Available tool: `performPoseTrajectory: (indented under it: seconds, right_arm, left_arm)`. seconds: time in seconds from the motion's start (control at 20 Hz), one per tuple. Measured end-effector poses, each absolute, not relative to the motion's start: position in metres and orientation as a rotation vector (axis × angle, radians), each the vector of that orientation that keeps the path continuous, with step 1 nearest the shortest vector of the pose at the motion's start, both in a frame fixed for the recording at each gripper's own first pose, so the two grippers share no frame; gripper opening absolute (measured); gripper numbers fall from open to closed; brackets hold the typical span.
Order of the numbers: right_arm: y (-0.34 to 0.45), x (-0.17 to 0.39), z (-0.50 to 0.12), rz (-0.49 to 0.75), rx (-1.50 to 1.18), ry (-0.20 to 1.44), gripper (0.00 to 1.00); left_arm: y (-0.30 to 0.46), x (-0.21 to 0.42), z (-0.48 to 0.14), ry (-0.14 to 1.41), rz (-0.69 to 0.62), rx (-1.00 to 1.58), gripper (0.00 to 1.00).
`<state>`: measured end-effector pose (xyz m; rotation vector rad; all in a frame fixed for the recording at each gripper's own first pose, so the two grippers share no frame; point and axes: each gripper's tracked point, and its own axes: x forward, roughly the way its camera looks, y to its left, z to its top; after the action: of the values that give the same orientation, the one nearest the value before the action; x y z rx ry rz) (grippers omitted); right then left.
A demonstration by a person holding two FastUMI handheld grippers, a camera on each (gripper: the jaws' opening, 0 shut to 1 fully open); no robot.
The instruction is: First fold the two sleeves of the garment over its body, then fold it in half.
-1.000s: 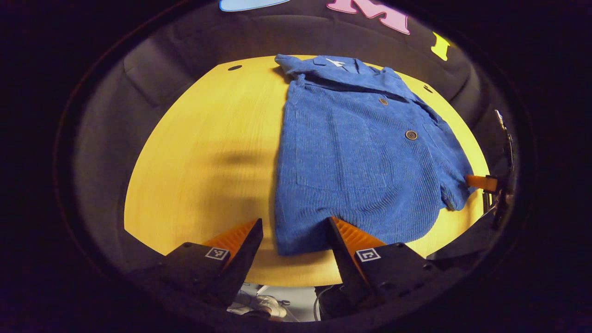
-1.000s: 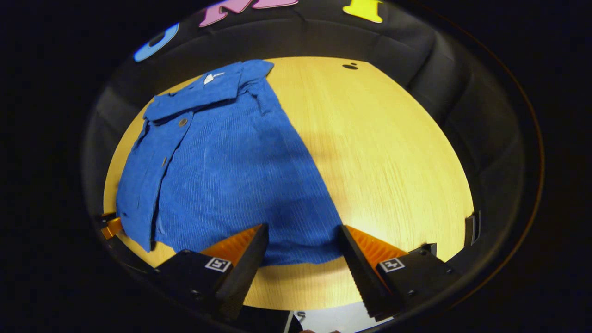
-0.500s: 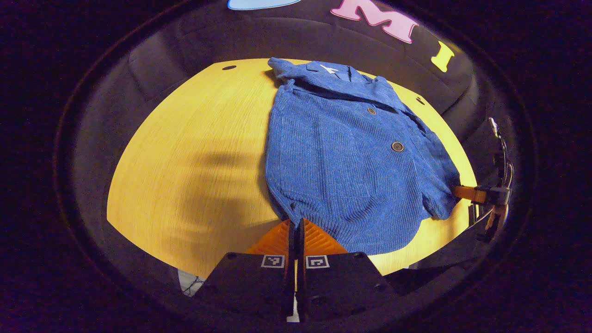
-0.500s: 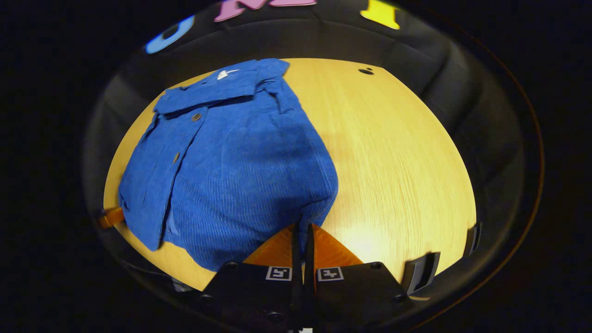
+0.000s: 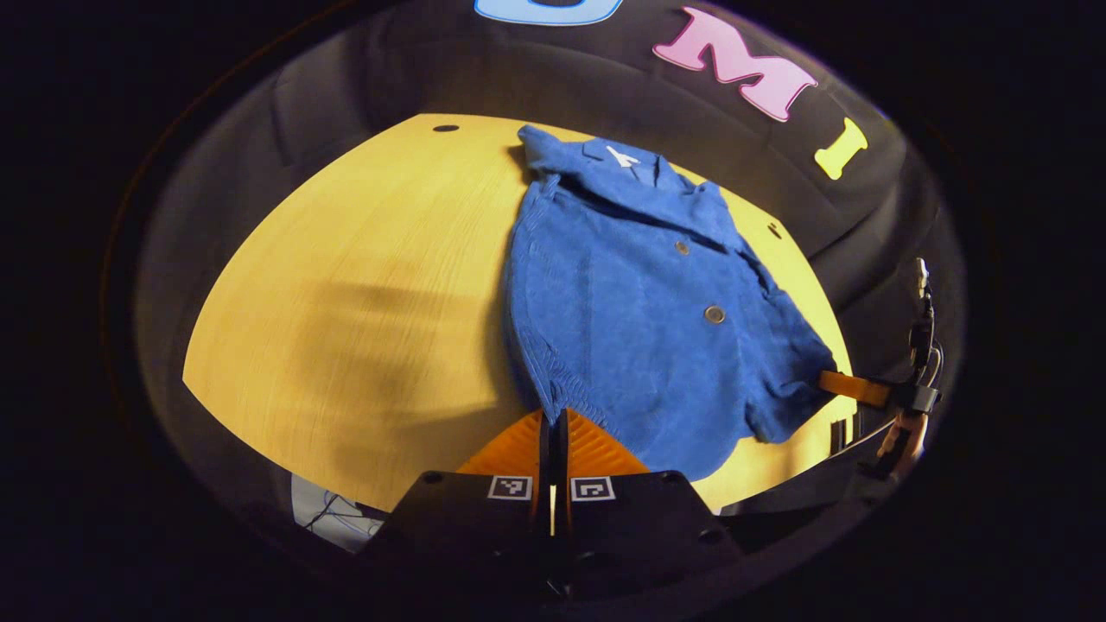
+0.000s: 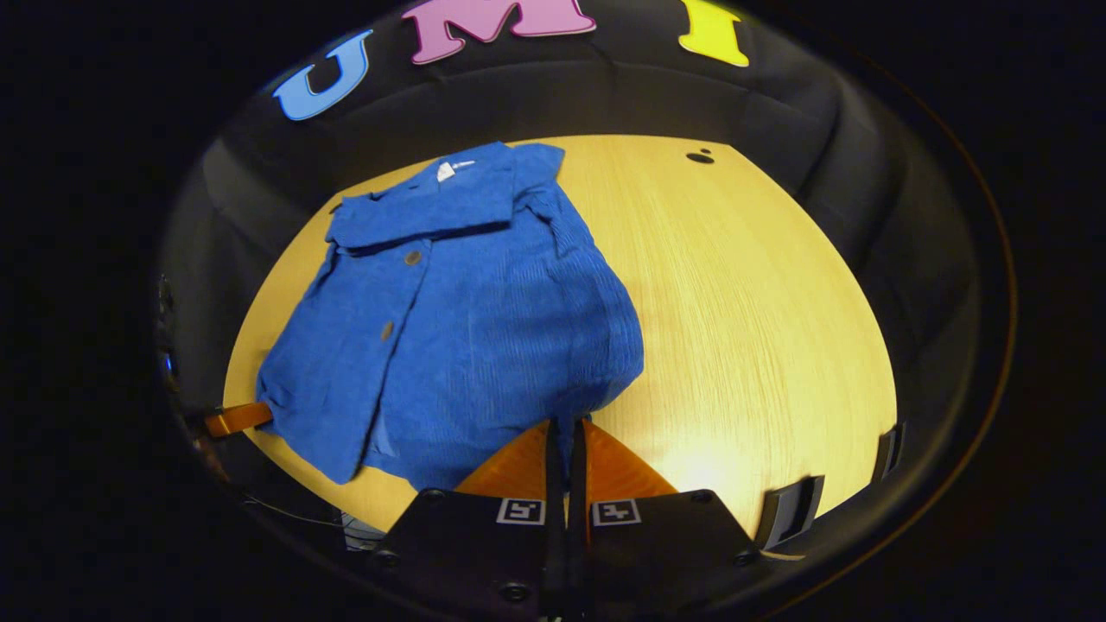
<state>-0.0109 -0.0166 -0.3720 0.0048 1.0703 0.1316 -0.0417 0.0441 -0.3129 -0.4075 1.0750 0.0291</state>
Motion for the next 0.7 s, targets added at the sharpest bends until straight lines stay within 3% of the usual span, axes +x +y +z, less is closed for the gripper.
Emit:
performPoseTrajectory:
  seconds: [0.3, 0.7]
  right_arm:
    - [0.021, 0.067, -0.309, 0.200, 0.072, 0.944, 0.05]
    - [0.055, 0.259, -0.240, 0.227, 0.150, 0.710, 0.05]
  left_arm:
    - [0.045, 0.041, -0.235, 0.904, -0.020, -0.415, 0.00]
    - [0.113, 0.212, -0.175, 0.698, 0.007, -0.348, 0.00]
